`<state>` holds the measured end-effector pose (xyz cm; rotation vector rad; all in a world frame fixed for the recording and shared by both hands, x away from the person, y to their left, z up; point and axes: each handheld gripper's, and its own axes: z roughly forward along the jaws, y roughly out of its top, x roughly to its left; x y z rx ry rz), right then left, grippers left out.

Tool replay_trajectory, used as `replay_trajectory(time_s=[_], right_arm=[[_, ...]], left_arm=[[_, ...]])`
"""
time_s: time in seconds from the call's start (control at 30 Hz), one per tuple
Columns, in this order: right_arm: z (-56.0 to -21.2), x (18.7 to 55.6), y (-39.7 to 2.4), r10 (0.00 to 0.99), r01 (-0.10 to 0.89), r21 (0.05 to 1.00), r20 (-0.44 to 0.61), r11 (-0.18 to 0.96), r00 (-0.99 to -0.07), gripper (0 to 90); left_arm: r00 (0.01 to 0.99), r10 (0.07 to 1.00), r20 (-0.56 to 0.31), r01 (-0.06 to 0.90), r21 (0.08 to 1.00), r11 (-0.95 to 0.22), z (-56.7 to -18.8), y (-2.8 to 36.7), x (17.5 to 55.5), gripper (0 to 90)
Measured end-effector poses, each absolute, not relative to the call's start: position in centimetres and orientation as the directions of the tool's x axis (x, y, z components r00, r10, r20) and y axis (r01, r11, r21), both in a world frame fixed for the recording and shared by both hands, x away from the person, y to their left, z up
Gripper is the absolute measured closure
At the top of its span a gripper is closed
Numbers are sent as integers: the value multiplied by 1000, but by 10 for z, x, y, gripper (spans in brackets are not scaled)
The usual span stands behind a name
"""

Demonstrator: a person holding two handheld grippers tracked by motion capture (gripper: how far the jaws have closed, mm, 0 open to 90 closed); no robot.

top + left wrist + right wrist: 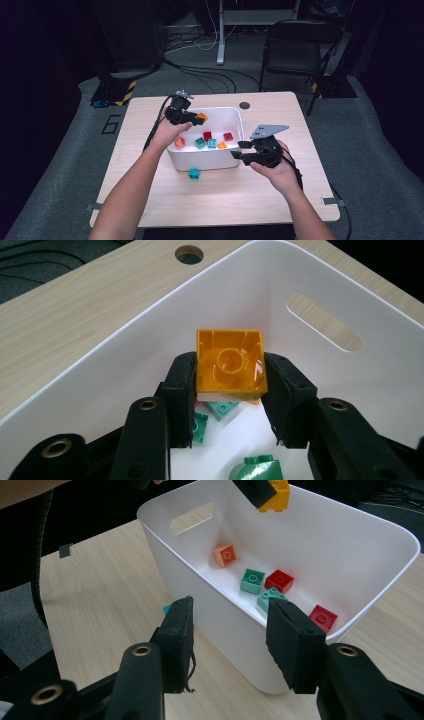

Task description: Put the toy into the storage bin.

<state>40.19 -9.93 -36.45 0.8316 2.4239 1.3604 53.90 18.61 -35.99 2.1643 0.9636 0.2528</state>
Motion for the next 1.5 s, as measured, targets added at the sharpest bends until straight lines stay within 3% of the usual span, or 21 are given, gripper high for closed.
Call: replay_trajectory(time_s=[0.13, 0.27, 0.47, 0.9, 1.5], right_arm=[[-364, 402, -99, 582, 356, 842, 63, 405, -811, 535], [-365, 402, -99, 582, 358, 841, 64, 406, -811, 535], [-365, 402, -99, 585, 358, 842, 63, 405, -809, 535], [-363, 401, -100, 590, 356, 846, 61, 397, -805, 535], [-363, 401, -100, 593, 352, 850, 60, 391, -803, 529]], left_arm=[[686, 720, -100, 569, 691, -446, -363, 187, 542, 574], [680, 727, -97, 568, 697, -438, -361, 190, 540, 502], [689, 719, -90, 551, 711, -438, -355, 201, 529, 504], [749, 657, -83, 471, 764, -440, -333, 229, 468, 496], [760, 644, -92, 467, 765, -443, -374, 250, 402, 497]])
